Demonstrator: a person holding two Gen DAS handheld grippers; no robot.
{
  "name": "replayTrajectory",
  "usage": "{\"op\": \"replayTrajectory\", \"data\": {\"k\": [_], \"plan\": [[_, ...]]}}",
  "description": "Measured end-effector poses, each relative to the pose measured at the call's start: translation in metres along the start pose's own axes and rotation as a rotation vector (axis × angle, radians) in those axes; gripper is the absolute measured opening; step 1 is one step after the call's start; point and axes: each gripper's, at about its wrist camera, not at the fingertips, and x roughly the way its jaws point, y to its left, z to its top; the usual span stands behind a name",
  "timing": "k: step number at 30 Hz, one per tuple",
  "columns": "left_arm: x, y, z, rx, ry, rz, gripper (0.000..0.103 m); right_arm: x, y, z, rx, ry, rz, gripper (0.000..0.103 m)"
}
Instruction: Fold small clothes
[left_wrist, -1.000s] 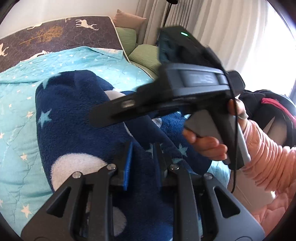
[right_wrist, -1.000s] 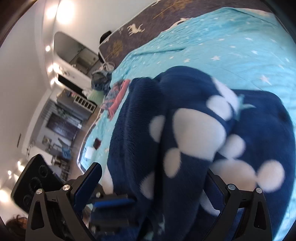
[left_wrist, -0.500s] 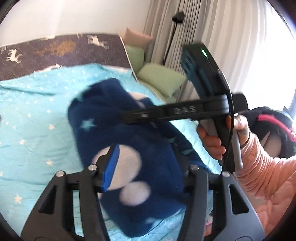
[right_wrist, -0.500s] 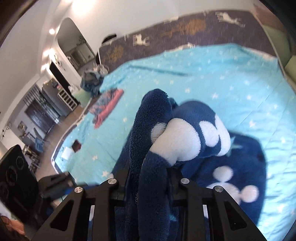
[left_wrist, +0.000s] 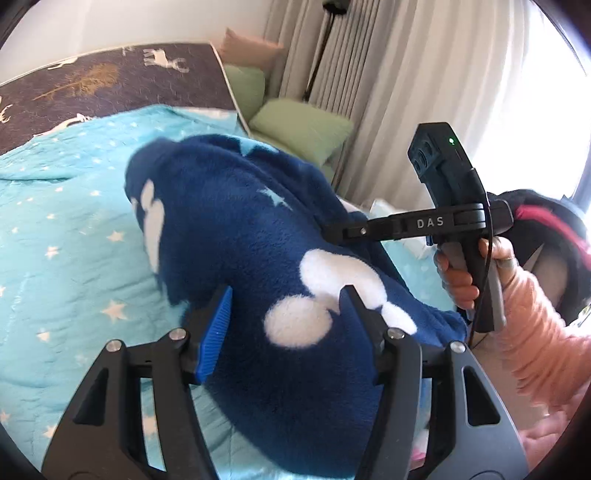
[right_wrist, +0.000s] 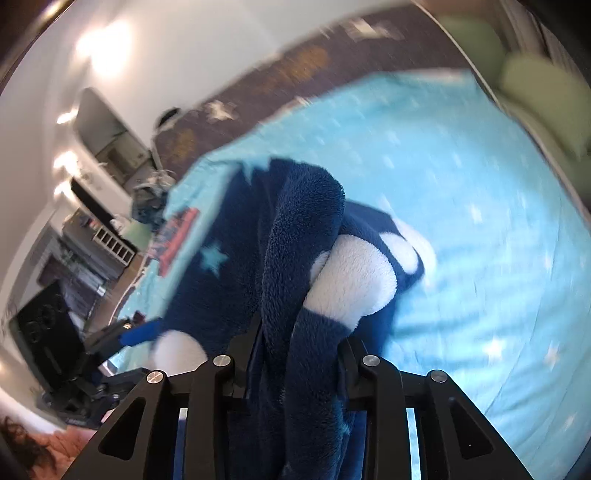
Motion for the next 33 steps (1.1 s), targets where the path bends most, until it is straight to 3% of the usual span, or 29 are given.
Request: {"op": "replayTrajectory", "data": {"k": [2,5,9,12,15,19,22,24,26,27,30,33], "plan": [[0.013,-0.005,-0.005,0.011,0.009,0.041,0.061,0.005,-0.019,-0.008,0.058,-0.017,0.024,0.038],[0.011,-0.008,-0.005,0.01,0.008,0.045,0.062,0.001,-0.035,-0.009,0.145,-0.043,0.054,0.051],[0.011,-0.013,-0.008,0.012,0.009,0.066,0.064,-0.02,-0.03,-0.008,0.114,-0.072,-0.03,0.055],[0.012,-0.015,-0.01,0.016,0.003,0.073,0.065,-0.054,-0.012,-0.014,0.061,-0.175,-0.084,0.055],[0.012,-0.018,-0.011,0.013,0.004,0.075,0.066,-0.084,0.012,-0.033,0.03,-0.2,0.031,0.055],[0.013,-0.017,-0.008,0.014,0.012,0.074,0.067,-0.095,0.055,-0.073,-0.104,-0.146,0.168,0.054],[0.012,-0.014,-0.005,-0.001,0.02,0.065,0.069,-0.077,0.071,-0.101,-0.155,-0.086,0.142,0.049],[0.008,-0.013,-0.002,-0.02,0.017,0.065,0.069,-0.052,0.06,-0.111,-0.124,-0.025,0.034,0.04],[-0.005,-0.014,-0.002,-0.046,-0.035,0.072,0.069,-0.026,0.033,-0.115,-0.025,0.027,-0.076,0.012],[-0.012,-0.016,-0.002,-0.047,-0.06,0.08,0.069,-0.02,0.021,-0.117,0.035,0.034,-0.067,0.007],[-0.018,-0.026,-0.006,0.008,-0.041,0.113,0.072,-0.02,0.004,-0.117,0.14,0.024,0.014,0.004],[-0.011,-0.031,-0.011,0.018,0.009,0.138,0.073,-0.022,0.013,-0.115,0.079,0.031,-0.03,0.004]]}}
